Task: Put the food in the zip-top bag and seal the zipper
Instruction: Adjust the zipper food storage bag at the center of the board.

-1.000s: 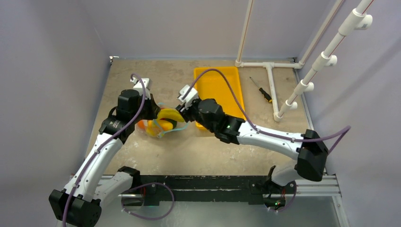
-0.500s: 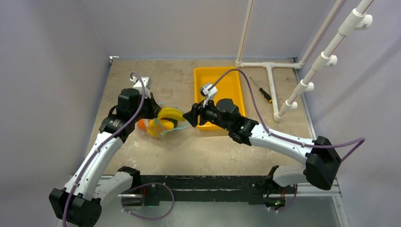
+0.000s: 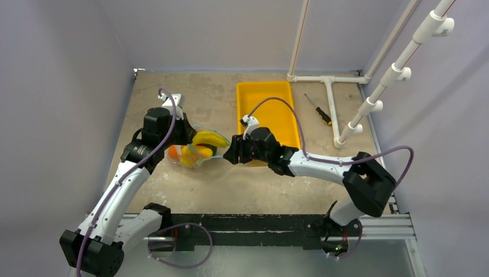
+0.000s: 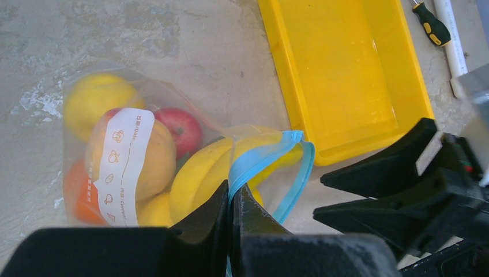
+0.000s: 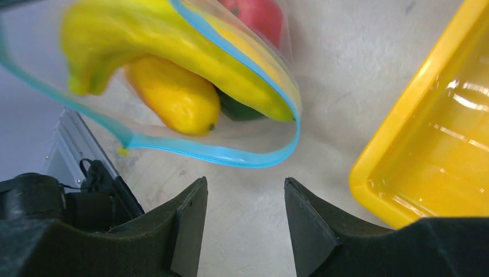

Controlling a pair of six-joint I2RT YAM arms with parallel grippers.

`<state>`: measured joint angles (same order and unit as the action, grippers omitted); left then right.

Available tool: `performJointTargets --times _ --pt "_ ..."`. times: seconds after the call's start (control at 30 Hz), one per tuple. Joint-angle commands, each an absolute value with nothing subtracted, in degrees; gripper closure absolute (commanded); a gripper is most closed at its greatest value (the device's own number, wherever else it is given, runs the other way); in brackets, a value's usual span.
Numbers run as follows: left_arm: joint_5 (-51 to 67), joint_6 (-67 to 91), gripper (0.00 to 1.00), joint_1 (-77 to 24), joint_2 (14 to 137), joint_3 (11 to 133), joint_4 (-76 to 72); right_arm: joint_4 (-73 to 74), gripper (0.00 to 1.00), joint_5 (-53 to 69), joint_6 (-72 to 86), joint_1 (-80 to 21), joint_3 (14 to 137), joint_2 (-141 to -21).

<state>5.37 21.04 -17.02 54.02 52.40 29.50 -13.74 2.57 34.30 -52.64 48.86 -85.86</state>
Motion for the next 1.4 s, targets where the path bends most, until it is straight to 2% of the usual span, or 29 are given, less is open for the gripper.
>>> performJointTargets --times 0.0,0.3,0.6,0.77,0.87,1.07,1.37 --pt "6.2 22.2 1.00 -17.3 53.8 55.5 28.1 -14.4 0.47 4.3 39.7 -51.9 51.8 -90.7" --pt "5.6 21.9 1.00 -17.3 53.7 55.5 28.8 -16.8 0.48 4.6 43.1 -51.1 53.9 -95.0" --pt "5.6 21.9 1.00 -17.3 53.4 55.4 28.6 -14.2 0.49 2.7 39.6 -51.0 52.1 -90.6" --pt "6.3 22.2 1.00 -17.3 53.5 55.2 28.1 -13.4 0.45 0.3 40.2 -50.7 51.3 -86.2" --pt "6.8 22.5 1.00 -17.3 53.5 55.3 27.8 -13.0 0.43 -0.8 42.3 -50.5 51.9 -85.6" --pt "6.7 22.6 1.00 -17.3 53.1 55.4 28.1 -11.6 0.51 -0.1 47.2 -50.5 53.1 -87.1" --pt "7.1 22.6 1.00 -17.3 53.4 55.4 27.9 -14.3 0.49 -1.0 57.0 -50.5 49.0 -85.2"
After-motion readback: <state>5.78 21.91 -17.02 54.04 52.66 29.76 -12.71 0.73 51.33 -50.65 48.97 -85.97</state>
